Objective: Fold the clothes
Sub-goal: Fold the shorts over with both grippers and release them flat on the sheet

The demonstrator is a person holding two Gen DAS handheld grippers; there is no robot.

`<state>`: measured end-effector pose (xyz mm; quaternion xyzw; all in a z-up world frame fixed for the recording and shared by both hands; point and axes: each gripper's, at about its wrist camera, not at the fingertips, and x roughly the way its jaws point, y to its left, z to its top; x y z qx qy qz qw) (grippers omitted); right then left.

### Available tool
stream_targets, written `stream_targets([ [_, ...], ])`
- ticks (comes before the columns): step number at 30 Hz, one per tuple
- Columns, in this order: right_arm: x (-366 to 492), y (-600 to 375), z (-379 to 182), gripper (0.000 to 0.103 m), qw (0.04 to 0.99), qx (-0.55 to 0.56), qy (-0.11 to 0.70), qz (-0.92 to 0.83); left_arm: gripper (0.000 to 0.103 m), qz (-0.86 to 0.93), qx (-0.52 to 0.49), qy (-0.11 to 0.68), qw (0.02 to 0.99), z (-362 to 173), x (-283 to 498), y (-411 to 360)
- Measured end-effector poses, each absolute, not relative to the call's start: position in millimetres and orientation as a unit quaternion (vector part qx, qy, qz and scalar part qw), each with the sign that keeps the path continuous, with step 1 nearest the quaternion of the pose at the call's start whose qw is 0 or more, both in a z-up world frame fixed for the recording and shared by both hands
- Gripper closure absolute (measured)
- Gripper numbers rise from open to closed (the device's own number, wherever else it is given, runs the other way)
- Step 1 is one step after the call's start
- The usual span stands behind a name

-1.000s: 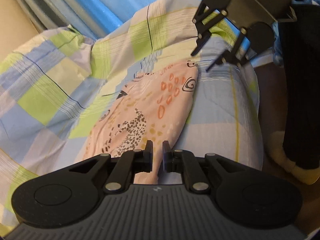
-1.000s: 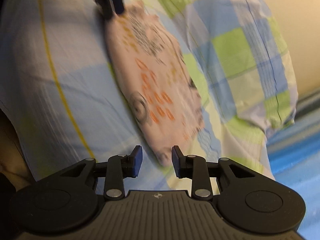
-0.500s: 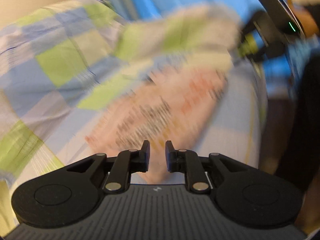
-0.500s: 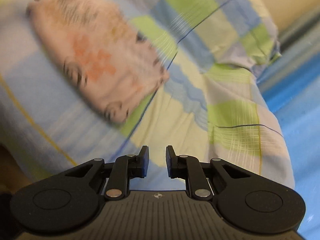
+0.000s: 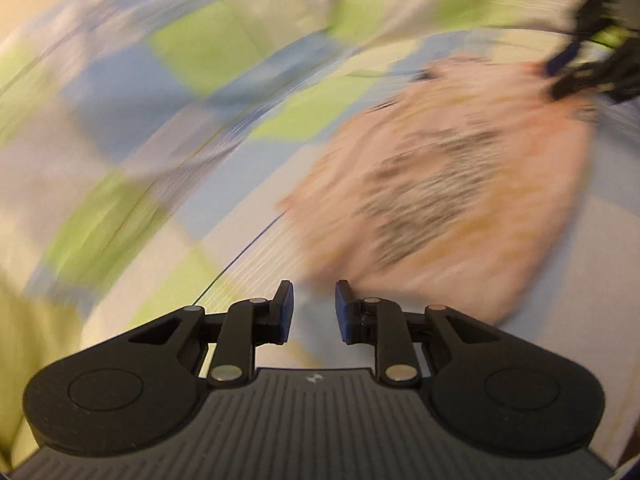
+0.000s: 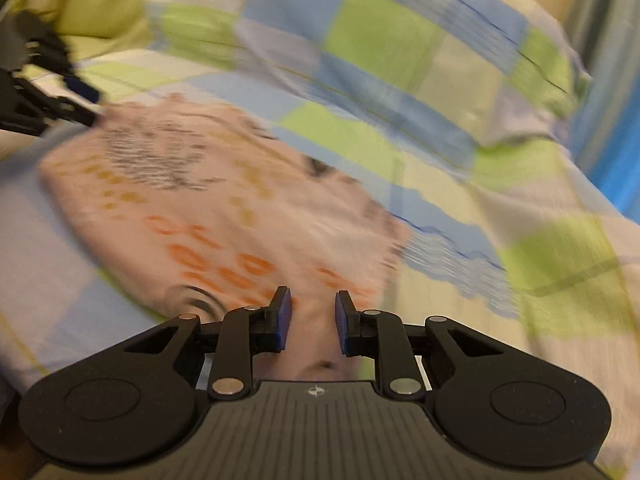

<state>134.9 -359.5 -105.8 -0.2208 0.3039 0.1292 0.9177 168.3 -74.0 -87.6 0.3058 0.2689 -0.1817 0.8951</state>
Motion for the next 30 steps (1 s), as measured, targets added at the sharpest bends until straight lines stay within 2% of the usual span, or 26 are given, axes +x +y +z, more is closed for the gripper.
stream_targets([
  [5,134.5,-360.2,-89.7,0.083,0.936,-0.17,0.277,0.133,0.083,-0.212,0.226,0.211,0.927,-61.2,167.3,-78.8],
  [8,147.0,-338.5,-93.0,0.083,0.934,-0.163,0.267,0.173,0.081,-0.263,0.237,0.213,0.911,-65.9,172.5,-106.5],
  [11,165.6,-322.2,-106.2,0.083,0.925,-0.168,0.275,0.2,0.08,-0.29,0.296,0.242,0.877,-87.5,178.0,-129.4],
  [15,188.9,-357.1,-118.3,0.082,0.936,-0.128,0.301,0.13,0.08,-0.226,0.323,0.258,0.882,-95.0,189.4,-121.3],
  [17,195.5,-380.4,-114.6,0.081,0.941,-0.103,0.313,0.082,0.08,-0.196,0.305,0.272,0.892,-93.4,197.8,-108.5],
  [18,196.4,-387.7,-110.9,0.077,0.943,-0.095,0.311,0.075,0.08,-0.19,0.293,0.269,0.898,-89.8,198.4,-105.6],
  [22,195.8,-383.7,-95.4,0.077,0.949,-0.063,0.284,0.122,0.08,-0.212,0.254,0.237,0.913,-74.1,195.2,-112.1],
  [24,200.1,-362.9,-94.5,0.077,0.942,-0.069,0.282,0.166,0.08,-0.254,0.251,0.22,0.908,-69.7,195.5,-128.0],
  [30,227.3,-314.0,-108.2,0.08,0.921,-0.113,0.29,0.235,0.08,-0.295,0.281,0.242,0.881,-93.0,212.8,-159.4],
])
